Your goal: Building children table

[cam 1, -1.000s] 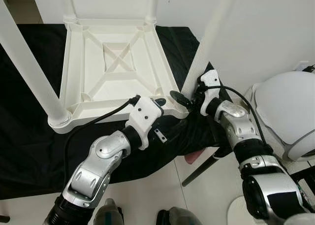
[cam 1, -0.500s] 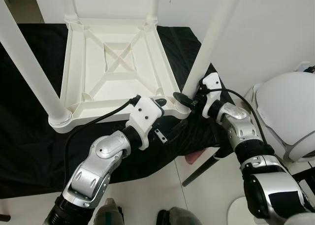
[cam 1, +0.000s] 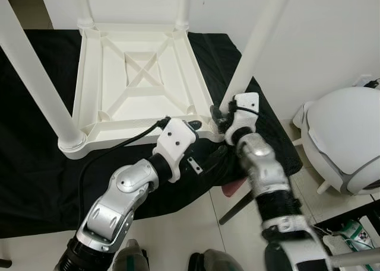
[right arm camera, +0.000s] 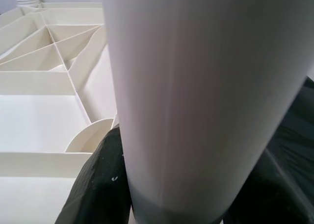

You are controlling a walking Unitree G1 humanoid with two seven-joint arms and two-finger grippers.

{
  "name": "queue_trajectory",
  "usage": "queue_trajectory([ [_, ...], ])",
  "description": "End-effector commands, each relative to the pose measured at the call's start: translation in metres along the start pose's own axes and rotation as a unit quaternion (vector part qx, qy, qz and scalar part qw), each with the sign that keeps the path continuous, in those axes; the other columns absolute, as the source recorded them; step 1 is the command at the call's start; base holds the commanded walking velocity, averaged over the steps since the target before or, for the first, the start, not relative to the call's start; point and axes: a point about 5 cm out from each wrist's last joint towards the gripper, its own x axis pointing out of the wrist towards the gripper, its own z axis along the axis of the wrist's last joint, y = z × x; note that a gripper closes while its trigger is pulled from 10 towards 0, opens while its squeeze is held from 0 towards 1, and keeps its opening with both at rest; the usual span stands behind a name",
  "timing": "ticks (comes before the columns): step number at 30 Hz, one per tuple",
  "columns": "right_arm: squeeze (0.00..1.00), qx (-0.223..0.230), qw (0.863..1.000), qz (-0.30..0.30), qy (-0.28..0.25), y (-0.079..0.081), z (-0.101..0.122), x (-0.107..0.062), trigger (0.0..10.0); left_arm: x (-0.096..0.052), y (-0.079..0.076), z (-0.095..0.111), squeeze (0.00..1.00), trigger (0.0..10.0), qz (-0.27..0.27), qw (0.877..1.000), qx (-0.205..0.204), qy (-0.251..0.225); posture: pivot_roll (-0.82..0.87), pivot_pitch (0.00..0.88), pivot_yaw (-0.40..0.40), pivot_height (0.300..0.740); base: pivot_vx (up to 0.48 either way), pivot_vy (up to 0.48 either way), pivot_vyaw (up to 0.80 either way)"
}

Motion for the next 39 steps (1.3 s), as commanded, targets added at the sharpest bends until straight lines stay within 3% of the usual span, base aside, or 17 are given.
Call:
queue_trajectory([
  [1, 0.00, 0.002, 1.000, -0.020, 0.005, 0.000, -0.001, -0.002, 10.0, 0.001, -0.004, -0.002, 0.00, 10.0, -0.004, 1.000, -0.003, 0.004, 0.02, 0.015, -0.092, 0.740, 0.000, 0.000, 0.00],
  [3, 0.00, 0.013, 1.000, 0.007, 0.008, 0.018, -0.002, -0.003, 10.0, 0.002, -0.006, -0.003, 0.00, 10.0, -0.007, 1.000, -0.005, 0.004, 0.02, 0.013, -0.094, 0.740, 0.000, 0.000, 0.00],
  [8, 0.00, 0.011, 1.000, 0.015, 0.015, 0.017, 0.000, -0.006, 10.0, 0.001, -0.006, -0.003, 0.00, 10.0, -0.007, 1.000, -0.005, 0.004, 0.02, 0.015, -0.101, 0.740, 0.000, 0.000, 0.00],
  [9, 0.30, 0.011, 1.000, 0.008, 0.019, 0.014, 0.000, -0.008, 10.0, 0.001, -0.006, -0.003, 0.00, 10.0, -0.006, 1.000, -0.006, 0.005, 0.02, 0.015, -0.102, 0.740, 0.000, 0.000, 0.00],
  [13, 0.30, 0.011, 1.000, 0.003, 0.020, 0.012, 0.000, -0.009, 10.0, 0.000, -0.006, -0.003, 0.00, 10.0, -0.005, 1.000, -0.006, 0.005, 0.02, 0.015, -0.102, 0.740, 0.000, 0.000, 0.00],
  [14, 1.00, 0.016, 1.000, 0.004, 0.012, 0.008, 0.004, -0.012, 10.0, 0.000, -0.007, -0.003, 0.00, 10.0, -0.005, 1.000, -0.007, 0.004, 0.02, 0.014, -0.106, 0.740, 0.000, 0.000, 0.00],
  [18, 1.00, 0.019, 1.000, 0.006, 0.009, 0.007, 0.006, -0.013, 10.0, 0.000, -0.007, -0.003, 0.00, 10.0, -0.004, 1.000, -0.007, 0.004, 0.02, 0.014, -0.106, 0.740, 0.000, 0.000, 0.00],
  [20, 1.00, 0.009, 1.000, 0.017, 0.003, -0.006, 0.008, -0.016, 10.0, 0.000, -0.006, -0.003, 0.00, 10.0, -0.003, 1.000, -0.006, 0.004, 0.01, 0.013, -0.107, 0.740, 0.000, 0.000, 0.00],
  [26, 1.00, 0.003, 0.999, 0.036, 0.002, -0.020, 0.008, -0.022, 10.0, 0.000, -0.006, -0.003, 0.00, 10.0, -0.002, 1.000, -0.005, 0.004, 0.01, 0.014, -0.106, 0.740, 0.000, 0.000, 0.00],
  [28, 1.00, -0.005, 0.998, 0.066, -0.003, -0.037, 0.010, -0.029, 10.0, -0.001, -0.004, -0.003, 0.00, 10.0, -0.001, 1.000, -0.004, 0.005, 0.02, 0.016, -0.101, 0.740, 0.000, 0.000, 0.00],
  [30, 1.00, -0.002, 0.997, 0.081, -0.003, -0.039, 0.010, -0.029, 10.0, -0.001, -0.003, -0.003, 0.00, 10.0, 0.000, 1.000, -0.003, 0.005, 0.02, 0.016, -0.098, 0.740, 0.000, 0.000, 0.00],
  [31, 0.22, 0.000, 0.996, 0.092, -0.002, -0.040, 0.010, -0.029, 10.0, -0.001, -0.003, -0.003, 0.00, 10.0, 0.000, 1.000, -0.003, 0.005, 0.02, 0.015, -0.096, 0.740, 0.000, 0.000, 0.00],
  [32, 0.22, 0.000, 0.996, 0.092, -0.002, -0.040, 0.010, -0.029, 10.0, -0.001, -0.003, -0.003, 0.00, 10.0, 0.000, 1.000, -0.003, 0.005, 0.02, 0.015, -0.096, 0.740, 0.000, 0.000, 0.00],
  [33, 0.00, -0.013, 0.992, 0.124, -0.004, -0.043, 0.011, -0.028, 10.0, -0.001, -0.002, -0.003, 0.00, 10.0, -0.001, 1.000, -0.001, 0.006, 0.02, 0.015, -0.092, 0.740, 0.000, 0.000, 0.00],
  [37, 0.00, -0.021, 0.990, 0.139, -0.004, -0.044, 0.011, -0.026, 10.0, -0.001, -0.002, -0.003, 0.00, 10.0, -0.001, 1.000, 0.000, 0.007, 0.02, 0.015, -0.085, 0.740, 0.000, 0.000, 0.00],
  [39, 0.00, -0.048, 0.983, 0.178, -0.004, -0.046, 0.013, -0.019, 10.0, -0.001, 0.000, -0.002, 0.00, 10.0, -0.001, 1.000, 0.002, 0.007, 0.02, 0.016, -0.078, 0.740, 0.000, 0.000, 0.00],
])
